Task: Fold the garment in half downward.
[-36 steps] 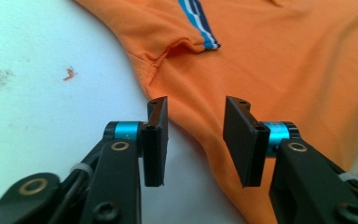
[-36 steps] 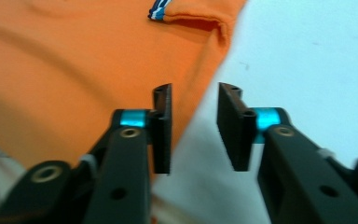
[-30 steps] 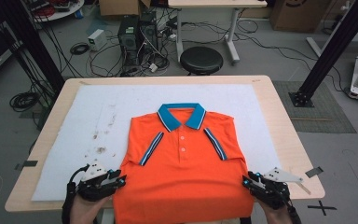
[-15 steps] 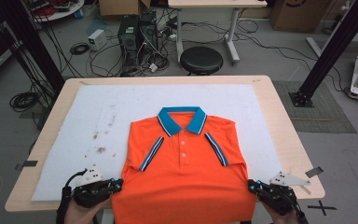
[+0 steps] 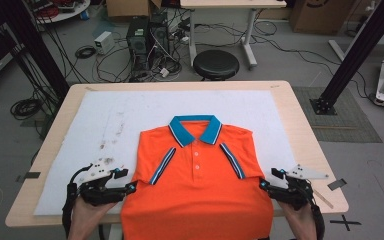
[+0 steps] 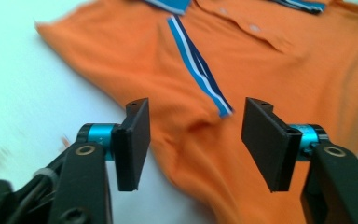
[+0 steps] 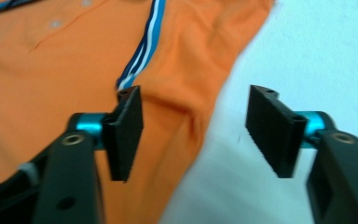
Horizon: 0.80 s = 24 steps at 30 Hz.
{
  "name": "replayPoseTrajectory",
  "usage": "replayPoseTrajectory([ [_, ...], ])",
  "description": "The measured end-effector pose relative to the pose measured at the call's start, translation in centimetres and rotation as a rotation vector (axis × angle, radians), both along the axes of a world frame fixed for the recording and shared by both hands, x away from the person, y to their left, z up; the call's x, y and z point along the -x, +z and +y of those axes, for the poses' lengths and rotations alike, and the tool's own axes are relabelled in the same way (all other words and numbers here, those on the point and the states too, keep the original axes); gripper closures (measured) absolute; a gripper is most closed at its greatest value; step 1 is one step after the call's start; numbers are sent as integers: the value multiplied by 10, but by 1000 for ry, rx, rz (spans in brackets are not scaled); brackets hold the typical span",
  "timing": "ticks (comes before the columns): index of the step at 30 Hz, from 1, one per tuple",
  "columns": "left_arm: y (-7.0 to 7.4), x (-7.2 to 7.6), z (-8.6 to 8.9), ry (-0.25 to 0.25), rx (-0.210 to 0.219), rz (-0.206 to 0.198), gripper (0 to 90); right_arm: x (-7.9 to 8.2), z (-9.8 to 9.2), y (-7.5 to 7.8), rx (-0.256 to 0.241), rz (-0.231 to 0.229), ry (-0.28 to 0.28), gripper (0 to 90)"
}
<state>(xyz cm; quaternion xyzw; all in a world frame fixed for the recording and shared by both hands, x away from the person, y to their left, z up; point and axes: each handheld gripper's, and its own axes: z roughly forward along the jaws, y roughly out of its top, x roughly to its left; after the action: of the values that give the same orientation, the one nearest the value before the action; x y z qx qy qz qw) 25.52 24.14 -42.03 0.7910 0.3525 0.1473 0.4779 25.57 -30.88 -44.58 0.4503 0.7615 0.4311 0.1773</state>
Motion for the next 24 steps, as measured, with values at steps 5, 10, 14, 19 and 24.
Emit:
replayPoseTrajectory([
  [5, 8, -22, -1, -35, 18, -47, 371, -27, 1, 6, -5, 7, -17, 317],
  [10, 22, -51, -8, -31, -32, -40, 404, -52, 6, 4, 5, 17, -23, 317],
  [14, 30, -84, -11, -15, -47, 44, 426, -58, 10, 0, 27, 28, -39, 340],
  [19, 29, -121, -15, 49, -105, 45, 426, -56, 9, -1, 29, 29, -48, 339],
  [24, 9, -156, -15, 117, -94, 54, 423, -59, 8, -2, 21, 50, -43, 328],
])
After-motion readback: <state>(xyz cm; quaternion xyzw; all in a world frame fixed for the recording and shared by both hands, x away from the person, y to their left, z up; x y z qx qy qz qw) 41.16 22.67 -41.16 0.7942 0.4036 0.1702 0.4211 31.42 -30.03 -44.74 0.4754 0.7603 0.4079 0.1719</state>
